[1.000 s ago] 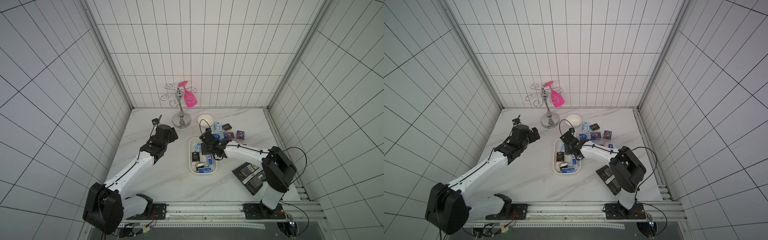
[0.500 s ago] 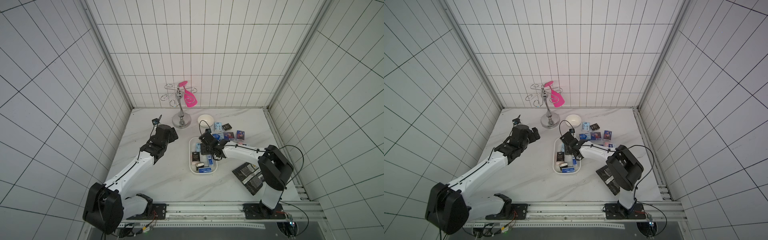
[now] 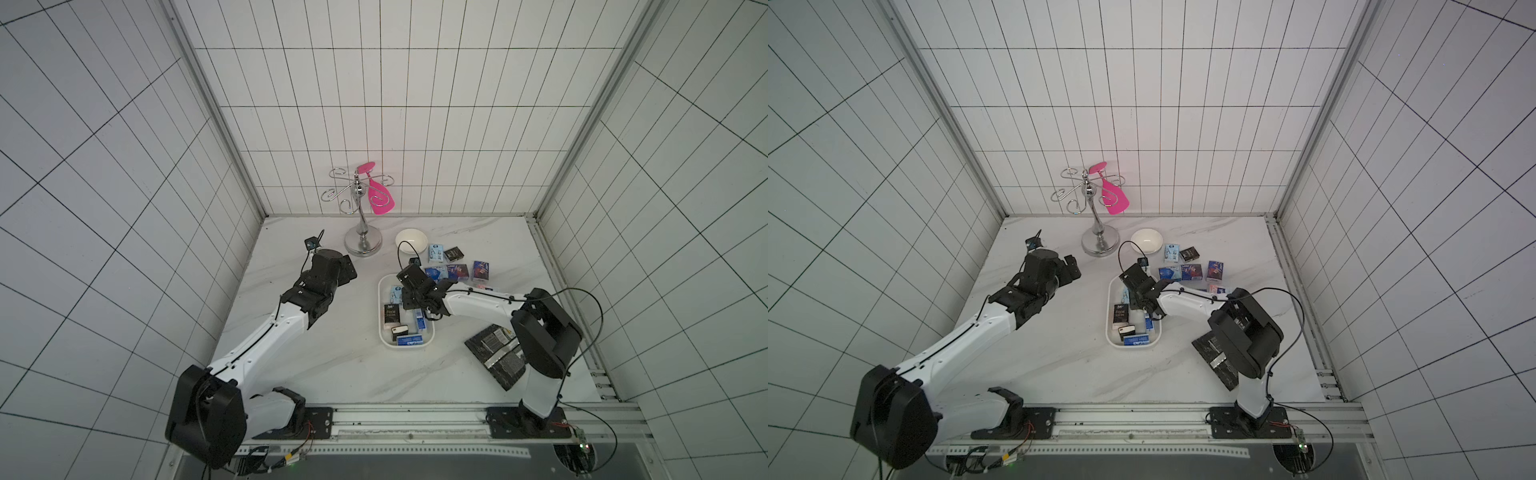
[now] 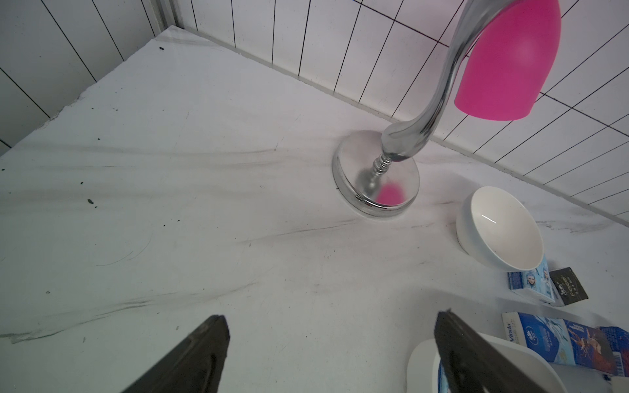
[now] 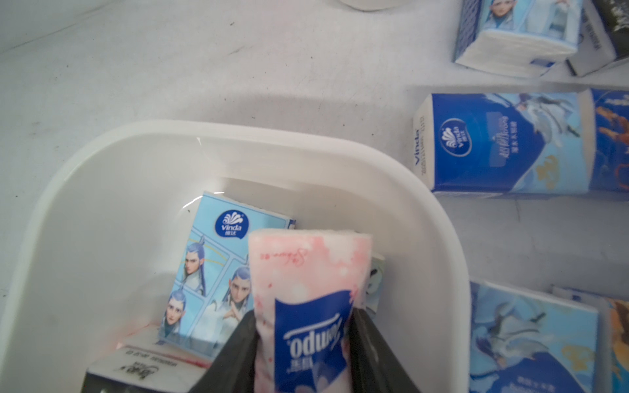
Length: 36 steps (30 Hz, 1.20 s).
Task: Take the pocket tissues out of the storage box
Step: Pick up the pocket tissues from the storage box, then place the pocket tissues at the center of the board.
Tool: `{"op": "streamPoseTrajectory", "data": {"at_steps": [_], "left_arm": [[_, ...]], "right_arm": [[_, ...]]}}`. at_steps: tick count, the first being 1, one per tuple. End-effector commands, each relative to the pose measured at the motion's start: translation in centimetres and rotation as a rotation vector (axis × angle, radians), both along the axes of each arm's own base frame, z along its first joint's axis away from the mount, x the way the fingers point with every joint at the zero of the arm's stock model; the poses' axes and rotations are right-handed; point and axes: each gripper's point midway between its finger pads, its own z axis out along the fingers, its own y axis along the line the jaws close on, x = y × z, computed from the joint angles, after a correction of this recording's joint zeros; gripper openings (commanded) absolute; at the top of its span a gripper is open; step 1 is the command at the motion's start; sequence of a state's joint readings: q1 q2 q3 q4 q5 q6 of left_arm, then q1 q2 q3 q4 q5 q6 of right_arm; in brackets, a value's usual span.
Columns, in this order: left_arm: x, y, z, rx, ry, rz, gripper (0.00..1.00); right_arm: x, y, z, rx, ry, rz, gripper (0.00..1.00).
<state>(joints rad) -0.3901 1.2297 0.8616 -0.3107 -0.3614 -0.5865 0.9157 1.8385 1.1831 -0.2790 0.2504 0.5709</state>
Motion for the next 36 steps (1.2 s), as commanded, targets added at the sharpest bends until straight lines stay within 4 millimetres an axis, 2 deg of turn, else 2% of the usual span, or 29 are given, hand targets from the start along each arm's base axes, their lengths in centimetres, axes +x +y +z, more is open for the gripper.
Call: {"op": "streamPoseTrajectory", "data": {"at_steps": [1, 4, 9, 13, 18, 23, 26, 30, 36], "left_arm": [[0.4, -0.4, 0.9, -0.016, -0.023, -0.008, 0.98], [0.4, -0.4, 1.0, -0.016, -0.026, -0.007, 0.98], [0.5, -0.5, 1.5, -0.02, -0.035, -0.007, 0.98], [0.6, -0.6, 1.8, -0.022, -0.04, -0.007, 0.98], [0.6, -0.5, 2.1, -0.015, -0.044, -0.005, 0.98], [0.5, -0.3, 2.7, -0.006, -0.06, -0.001, 0.98], [0.6, -0.2, 2.9, -0.003, -0.065, 0.001, 0.98], [0.6, -0.3, 2.9, -0.002, -0.065, -0.003, 0.98], [0.6, -0.1, 3.4, 0.012, -0.071, -0.001, 0.98]], "right_arm": [[-0.8, -0.1, -0.8, -0.014, 0.053, 0.022, 0.42], [-0.8, 0.1, 0.8, 0.008, 0.017, 0.034, 0.4], [-0.7, 0.5, 4.9, 0.058, -0.054, 0.057, 0.4], [0.0, -0.1, 8.0, 0.063, -0.119, 0.061, 0.4], [2.2, -2.7, 10.9, 0.075, -0.177, 0.014, 0.4], [6.2, -7.6, 12.8, 0.069, -0.215, -0.088, 0.39], [9.0, -10.6, 12.7, 0.046, -0.212, -0.146, 0.4], [13.0, -13.9, 11.1, 0.007, -0.199, -0.216, 0.39], [18.1, -16.3, 9.4, -0.033, -0.176, -0.259, 0.39]]}}
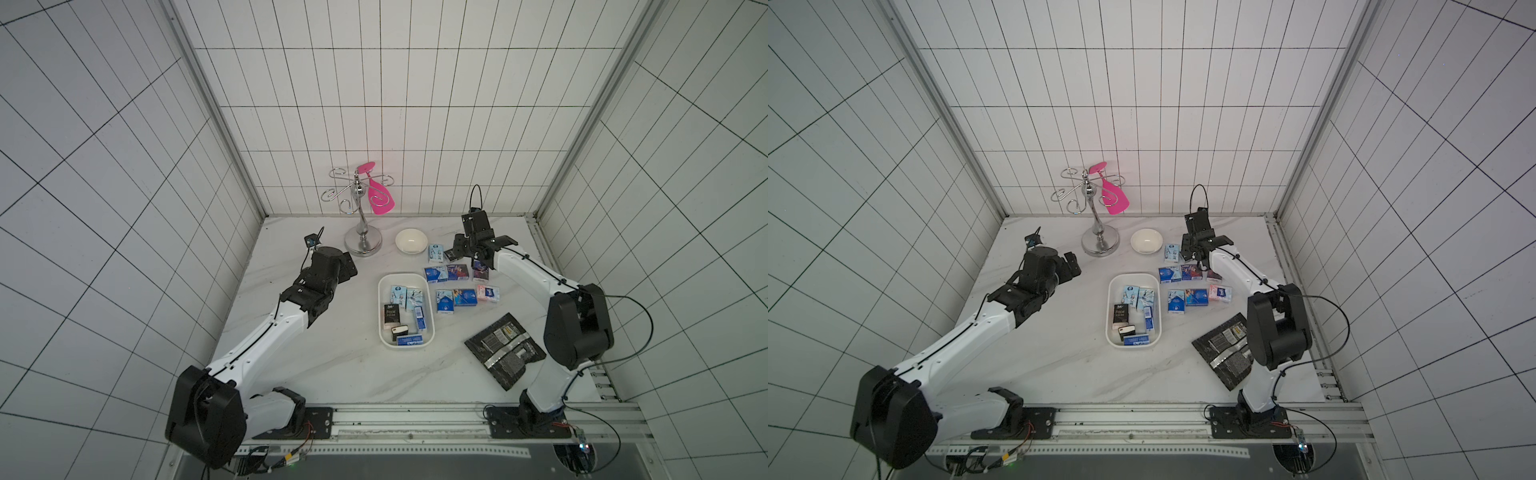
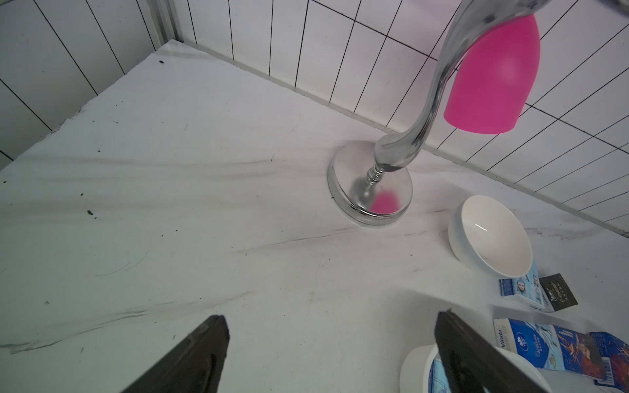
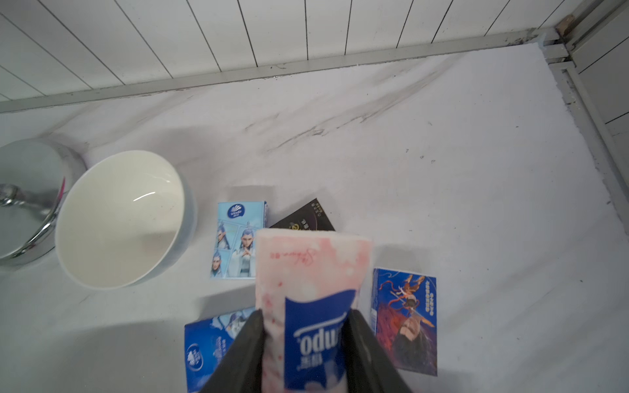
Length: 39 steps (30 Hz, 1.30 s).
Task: Take the pocket tissues out of the storage box
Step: Place the pocket tissues at the center of the board.
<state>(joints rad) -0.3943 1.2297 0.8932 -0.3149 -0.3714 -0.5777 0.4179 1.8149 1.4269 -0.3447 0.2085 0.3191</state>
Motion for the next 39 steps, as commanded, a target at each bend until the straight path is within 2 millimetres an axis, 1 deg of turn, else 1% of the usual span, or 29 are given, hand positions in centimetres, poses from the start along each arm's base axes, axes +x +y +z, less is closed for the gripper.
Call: {"op": "streamPoseTrajectory", "data": {"at_steps": [1, 3, 9, 14, 17, 20, 23, 26, 31, 33, 35, 39], "left_arm": [[0.2, 0.1, 2.1, 0.013, -0.047, 0.001, 0.98], [0.2, 0.3, 2.2, 0.022, -0.05, 0.007, 0.98], [0.1, 0.2, 2.1, 0.019, -0.051, 0.003, 0.98], [0.1, 0.2, 1.8, 0.022, -0.043, 0.003, 0.98], [-0.1, 0.3, 1.9, 0.025, -0.046, 0.005, 0.98], [-0.1, 0.3, 1.9, 0.023, -0.046, 0.003, 0.98], [-0.2, 0.3, 2.0, 0.019, -0.049, 0.001, 0.98], [-0.2, 0.3, 2.0, 0.018, -0.05, 0.001, 0.98], [-0.3, 0.3, 1.7, 0.014, -0.049, 0.0, 0.98], [-0.3, 0.2, 1.7, 0.009, -0.047, -0.003, 0.98], [-0.3, 0.1, 1.8, 0.005, -0.05, -0.006, 0.98], [-0.5, 0.3, 2.1, 0.004, -0.058, -0.003, 0.98]], "right_arm": [[2.6, -0.7, -0.4, -0.037, 0.013, 0.011, 0.39], [3.9, -1.5, -1.4, -0.049, 0.029, -0.005, 0.39], [7.1, -3.4, -4.3, -0.051, 0.063, -0.027, 0.4], [8.9, -4.7, -6.2, -0.05, 0.099, -0.038, 0.4], [9.4, -5.4, -7.4, -0.054, 0.125, -0.045, 0.4], [9.4, -5.2, -8.7, -0.045, 0.157, -0.021, 0.4], [9.0, -4.7, -9.9, -0.035, 0.199, 0.007, 0.4], [8.4, -4.8, -10.6, -0.04, 0.232, -0.004, 0.4], [7.0, -4.9, -10.0, -0.038, 0.226, -0.029, 0.4], [6.4, -4.6, -9.5, -0.04, 0.215, -0.028, 0.44], [5.9, -4.3, -9.4, -0.054, 0.214, -0.021, 0.46], [5.3, -4.5, -9.8, -0.081, 0.23, -0.031, 0.46]]}}
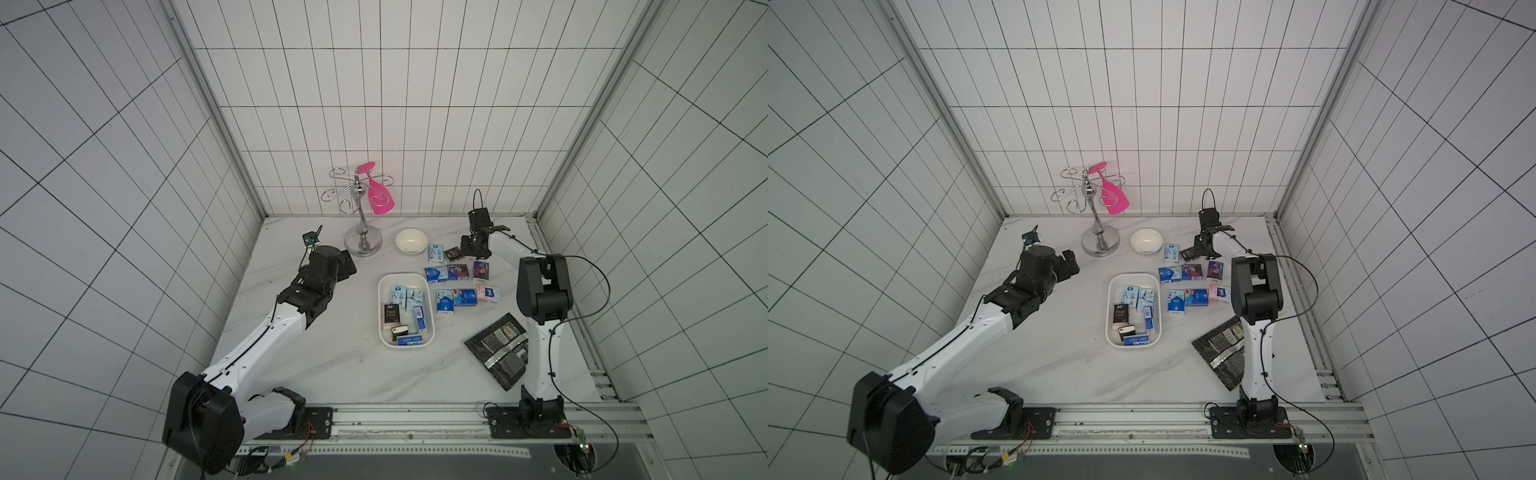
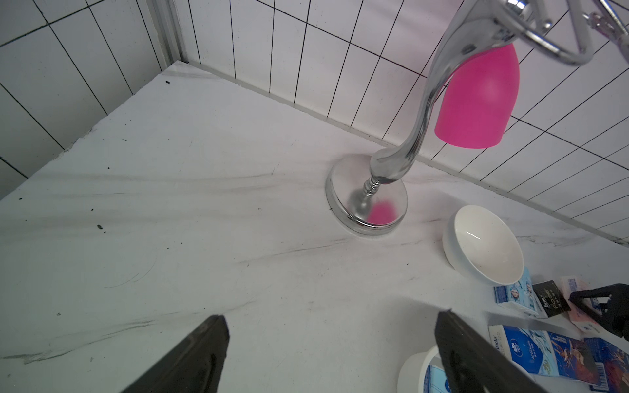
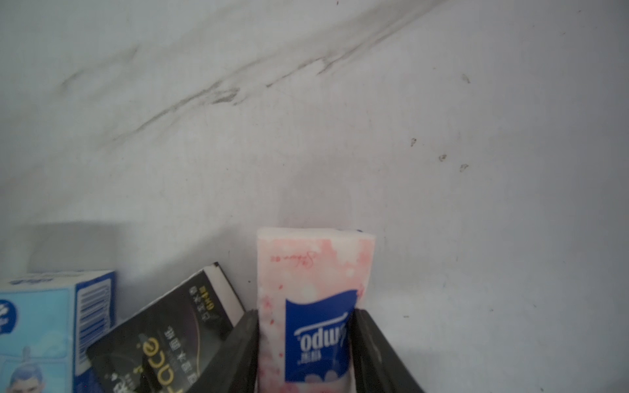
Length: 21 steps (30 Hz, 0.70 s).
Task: Take the pocket tissues out of the storage box
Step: Place the pocket tissues at the center of the board, then pick up the pocket tissues from the storage box.
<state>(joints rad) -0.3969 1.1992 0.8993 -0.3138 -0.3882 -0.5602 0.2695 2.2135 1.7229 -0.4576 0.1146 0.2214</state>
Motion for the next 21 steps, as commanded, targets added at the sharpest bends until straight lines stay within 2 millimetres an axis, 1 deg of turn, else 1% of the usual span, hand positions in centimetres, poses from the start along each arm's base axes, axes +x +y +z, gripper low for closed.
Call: {"op": "streamPoseTrajectory", "data": {"at_steps": [1, 3, 7, 13, 16, 19, 21], "left_arm": [[-0.4, 0.0, 0.7, -0.004, -0.023, -0.005, 0.98], [-0.5, 0.1, 0.8, -0.004, -0.024, -0.005, 0.98], [-0.4, 0.0, 0.7, -0.005, -0.023, -0.005, 0.98], [-0.4, 0.0, 0.7, -0.009, -0.021, -0.005, 0.98], [-0.4, 0.1, 0.6, -0.006, -0.02, -0.003, 0.98], [-0.4, 0.0, 0.5, -0.007, -0.018, -0.005, 0.98], [-0.3, -0.1, 0.3, -0.01, -0.015, -0.006, 0.98]], "right_arm": [[-1.1, -0.2, 0.6, -0.021, 0.006, -0.016, 0.47], [-1.2, -0.2, 0.5, -0.022, 0.009, -0.016, 0.49], [-1.2, 0.0, 1.9, -0.015, -0.019, -0.016, 0.53], [-0.5, 0.3, 6.0, -0.014, -0.085, -0.008, 0.55], [-0.7, 0.9, 8.6, -0.015, -0.127, 0.011, 0.56], [-1.9, 2.6, 10.7, -0.018, -0.157, 0.056, 0.56], [-3.9, 4.7, 11.6, -0.01, -0.159, 0.106, 0.56]]}}
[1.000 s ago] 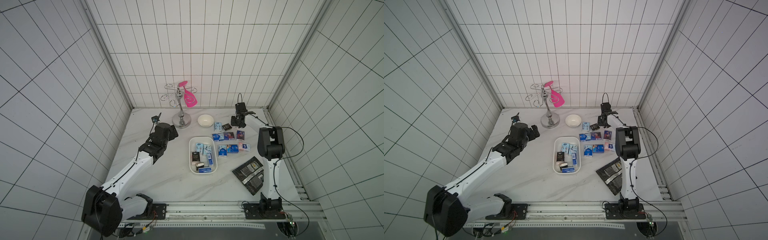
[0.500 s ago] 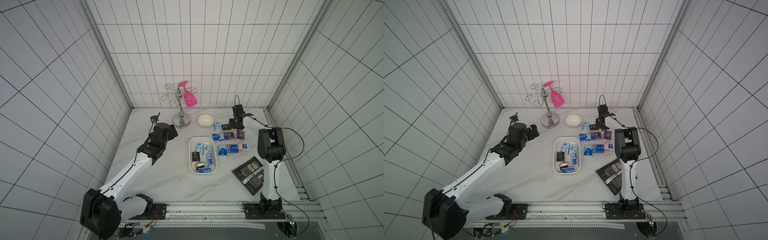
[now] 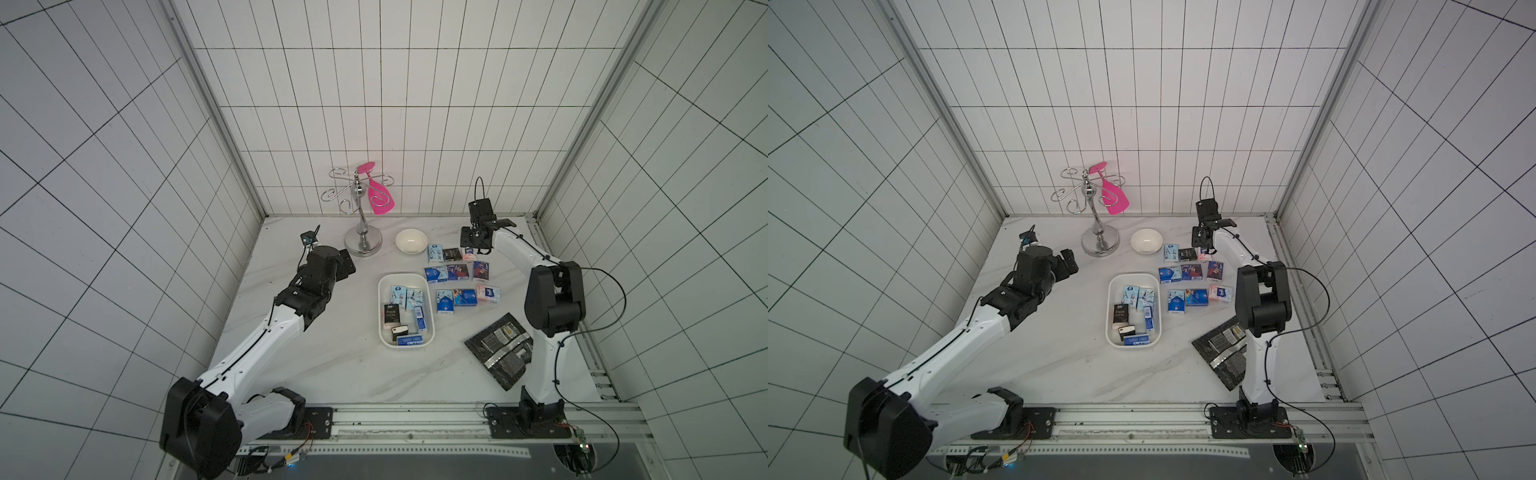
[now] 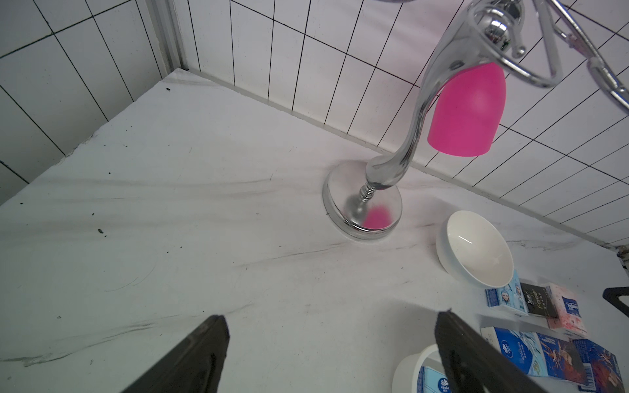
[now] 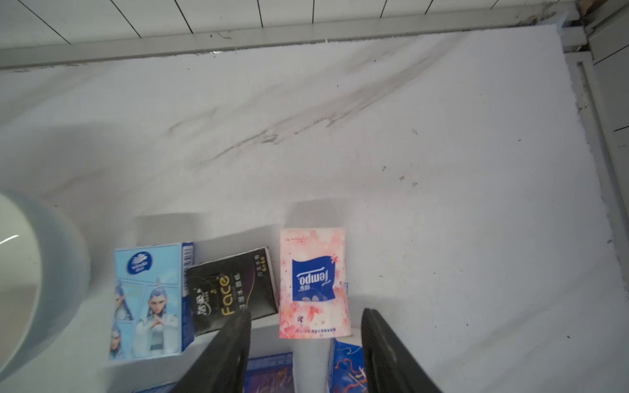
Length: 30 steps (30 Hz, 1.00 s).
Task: Take the pocket tissues out of the storage box
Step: Pick up the pocket tissues from the storage box.
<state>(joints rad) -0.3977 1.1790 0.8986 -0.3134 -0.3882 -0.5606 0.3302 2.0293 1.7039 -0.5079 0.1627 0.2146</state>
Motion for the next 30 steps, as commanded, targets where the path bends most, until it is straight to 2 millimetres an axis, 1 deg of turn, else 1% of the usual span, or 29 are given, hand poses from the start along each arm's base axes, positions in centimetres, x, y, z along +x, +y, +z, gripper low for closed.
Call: {"op": "streamPoseTrajectory", "data": {"at_steps": [1, 4, 6, 9, 12, 16, 20, 21, 24, 26, 30], "left_arm": [[-0.1, -0.2, -0.4, 0.0, 0.005, -0.005, 0.98], [0.0, -0.2, -0.4, 0.001, 0.005, -0.007, 0.98], [0.1, -0.3, -0.6, 0.003, 0.008, -0.006, 0.98], [0.3, -0.3, -0.7, -0.002, 0.01, -0.005, 0.98], [0.4, -0.5, -1.0, -0.007, 0.016, -0.007, 0.98], [0.5, -0.6, -1.3, -0.011, 0.025, -0.008, 0.98], [0.4, -0.6, -1.1, -0.005, 0.023, -0.008, 0.98], [0.4, -0.6, -1.0, -0.004, 0.021, -0.009, 0.98], [0.5, -0.8, -1.0, -0.009, 0.024, -0.014, 0.98], [0.5, -0.9, -0.8, -0.007, 0.022, -0.017, 0.98], [0.4, -0.8, -0.8, 0.001, 0.023, -0.014, 0.98]], "right_arm": [[-3.3, 3.7, 3.5, -0.006, -0.037, 0.094, 0.56], [-8.0, 7.9, 4.0, 0.008, -0.045, 0.213, 0.56], [-11.7, 10.5, 4.2, 0.041, -0.054, 0.293, 0.57], [-16.5, 13.4, 3.8, 0.103, -0.056, 0.405, 0.58], [-19.6, 14.7, 2.3, 0.138, 0.007, 0.476, 0.58], [-23.0, 15.1, -0.1, 0.114, 0.085, 0.488, 0.58], [-25.5, 15.0, -1.7, 0.073, 0.111, 0.476, 0.58], [-26.1, 15.4, -2.0, 0.072, 0.114, 0.486, 0.58], [-27.0, 16.0, -3.3, 0.051, 0.128, 0.497, 0.57], [-27.2, 16.0, -4.2, 0.029, 0.138, 0.488, 0.57], [-27.0, 15.1, -5.8, -0.028, 0.159, 0.439, 0.57]]}}
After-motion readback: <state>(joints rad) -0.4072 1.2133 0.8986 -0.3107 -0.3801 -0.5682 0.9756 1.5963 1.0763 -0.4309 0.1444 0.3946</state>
